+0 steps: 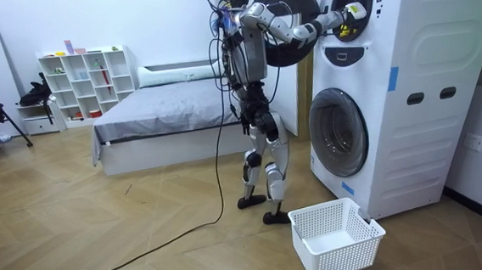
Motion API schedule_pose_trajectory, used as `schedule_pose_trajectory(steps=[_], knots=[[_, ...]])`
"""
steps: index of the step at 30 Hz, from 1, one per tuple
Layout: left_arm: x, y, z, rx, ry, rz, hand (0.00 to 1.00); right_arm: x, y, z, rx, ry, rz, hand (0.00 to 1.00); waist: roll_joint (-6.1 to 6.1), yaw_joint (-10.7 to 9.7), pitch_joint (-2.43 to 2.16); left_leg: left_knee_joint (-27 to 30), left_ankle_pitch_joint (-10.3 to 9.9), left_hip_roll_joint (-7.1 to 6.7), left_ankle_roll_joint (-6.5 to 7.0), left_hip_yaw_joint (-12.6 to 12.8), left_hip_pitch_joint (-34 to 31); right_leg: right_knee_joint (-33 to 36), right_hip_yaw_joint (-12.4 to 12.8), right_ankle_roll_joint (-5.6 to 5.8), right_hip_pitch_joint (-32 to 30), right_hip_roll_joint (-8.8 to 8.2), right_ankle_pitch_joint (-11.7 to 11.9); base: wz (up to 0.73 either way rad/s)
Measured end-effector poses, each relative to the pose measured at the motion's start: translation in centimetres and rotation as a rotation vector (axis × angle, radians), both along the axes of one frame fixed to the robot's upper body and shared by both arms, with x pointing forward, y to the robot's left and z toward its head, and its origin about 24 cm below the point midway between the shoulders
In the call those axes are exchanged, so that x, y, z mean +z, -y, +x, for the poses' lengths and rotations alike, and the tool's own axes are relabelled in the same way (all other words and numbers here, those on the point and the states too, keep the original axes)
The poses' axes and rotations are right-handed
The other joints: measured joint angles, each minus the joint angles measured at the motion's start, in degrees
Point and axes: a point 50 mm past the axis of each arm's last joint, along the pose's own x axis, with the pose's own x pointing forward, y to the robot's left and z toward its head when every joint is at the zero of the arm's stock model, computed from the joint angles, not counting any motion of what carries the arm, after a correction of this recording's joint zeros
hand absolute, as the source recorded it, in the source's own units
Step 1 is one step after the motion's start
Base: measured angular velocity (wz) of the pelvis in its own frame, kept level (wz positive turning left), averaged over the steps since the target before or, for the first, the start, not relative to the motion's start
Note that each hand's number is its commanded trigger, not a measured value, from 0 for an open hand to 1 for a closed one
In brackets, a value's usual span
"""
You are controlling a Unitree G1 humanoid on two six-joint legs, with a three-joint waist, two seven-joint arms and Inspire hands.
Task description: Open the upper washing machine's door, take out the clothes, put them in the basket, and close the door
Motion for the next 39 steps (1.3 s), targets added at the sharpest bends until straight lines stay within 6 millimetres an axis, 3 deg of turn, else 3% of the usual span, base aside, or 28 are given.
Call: schedule_pose_trajectory(steps=[8,13,19,28,39], knots=[[0.1,-0.1,0.6,-0.020,0.007,0.005,0.00,0.4,-1.0,-0.2,-0.005,0.033,-0.087,0.00,0.79,0.3,0.34,-0.6,0.1,0.15,-0.23,-0.1,0.3,0.0,-0.1,-0.25,0.0,0.18,-0.3,-0.01],[0.1,0.0,0.9,-0.026,0.015,0.009,0.00,0.2,-1.3,-0.2,0.002,0.026,-0.080,0.00,0.66,2.8,0.24,-1.0,0.2,0.13,-0.22,-0.6,0.3,0.1,-0.2,-0.43,0.0,0.20,-0.2,0.06],[0.0,0.1,0.6,-0.025,0.010,0.002,0.00,0.1,-1.5,-0.2,0.014,0.020,-0.068,0.00,0.24,4.3,-0.01,-1.6,0.1,0.14,0.00,-1.1,0.3,-0.1,-1.1,-0.14,0.3,0.03,-0.9,0.08],[-0.1,0.2,0.6,-0.024,0.011,0.005,0.00,0.6,-2.4,-0.1,0.062,0.023,-0.063,0.00,0.36,4.1,0.62,-2.5,-0.2,0.20,0.26,-1.8,0.6,-0.9,-1.7,0.27,0.7,0.15,-1.4,0.04],[0.1,0.0,1.1,-0.016,0.029,0.037,0.00,0.8,-1.7,0.2,0.055,0.004,0.036,0.00,-0.70,3.9,0.34,-2.4,-0.4,0.21,0.45,-2.4,0.5,-1.0,-2.7,0.44,0.9,0.00,-1.6,0.03]])
